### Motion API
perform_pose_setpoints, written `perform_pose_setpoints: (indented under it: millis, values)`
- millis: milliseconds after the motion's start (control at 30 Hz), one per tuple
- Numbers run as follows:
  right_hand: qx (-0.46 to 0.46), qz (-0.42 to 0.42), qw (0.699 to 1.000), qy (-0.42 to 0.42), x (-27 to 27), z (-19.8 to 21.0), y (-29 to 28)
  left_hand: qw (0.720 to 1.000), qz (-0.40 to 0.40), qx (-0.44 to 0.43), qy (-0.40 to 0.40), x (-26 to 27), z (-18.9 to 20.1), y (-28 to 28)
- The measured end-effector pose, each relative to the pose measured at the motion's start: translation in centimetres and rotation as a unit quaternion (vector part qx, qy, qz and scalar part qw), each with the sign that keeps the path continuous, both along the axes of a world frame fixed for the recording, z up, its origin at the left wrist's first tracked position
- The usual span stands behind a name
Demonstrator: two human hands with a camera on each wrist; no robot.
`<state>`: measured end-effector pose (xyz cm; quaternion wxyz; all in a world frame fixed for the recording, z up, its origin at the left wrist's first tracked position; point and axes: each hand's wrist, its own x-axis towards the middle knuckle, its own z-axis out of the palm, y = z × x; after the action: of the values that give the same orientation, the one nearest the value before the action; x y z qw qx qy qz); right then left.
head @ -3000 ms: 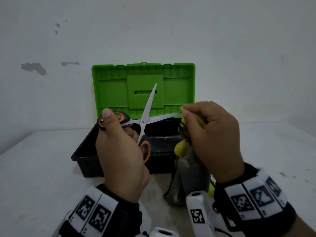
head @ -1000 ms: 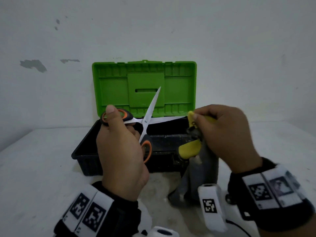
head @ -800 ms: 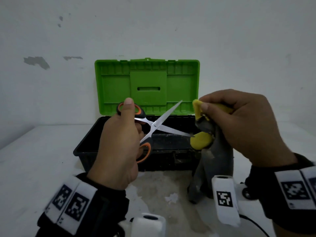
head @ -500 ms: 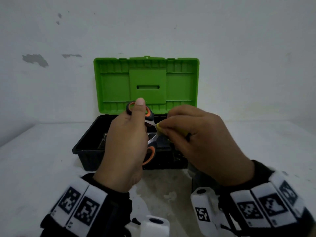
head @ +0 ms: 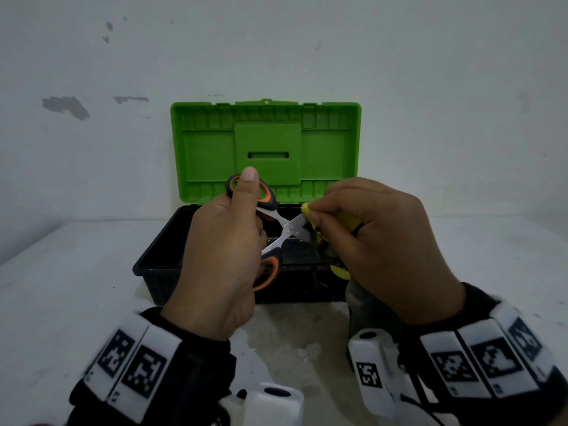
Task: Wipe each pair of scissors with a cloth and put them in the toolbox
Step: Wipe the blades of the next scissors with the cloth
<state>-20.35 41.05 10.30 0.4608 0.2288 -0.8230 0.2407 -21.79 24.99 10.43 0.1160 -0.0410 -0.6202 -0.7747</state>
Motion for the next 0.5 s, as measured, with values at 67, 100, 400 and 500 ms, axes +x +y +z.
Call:
perform_pose_setpoints:
  millis: [67,100,400,500]
  values:
    - [-0.012,-0.013,1.0,0.001,-0.1,-0.2,0.0,1.0,0.001,0.003,-0.005,0.0,0.0,0.1]
    - [-0.015,-0.008,1.0,-0.002,0.0,-0.2,-0.2,1.0,0.001,0.008,-0.006,0.1,0.0,0.1]
    - [-0.044,-0.014,0.999,-0.003,0.1,0.7,1.0,0.999,-0.026,0.021,0.001,0.4,0.7,-0.3]
    - [-0.059,-0.028,0.998,-0.003,0.0,0.7,1.6,0.999,-0.027,0.028,-0.005,0.4,0.7,-0.1]
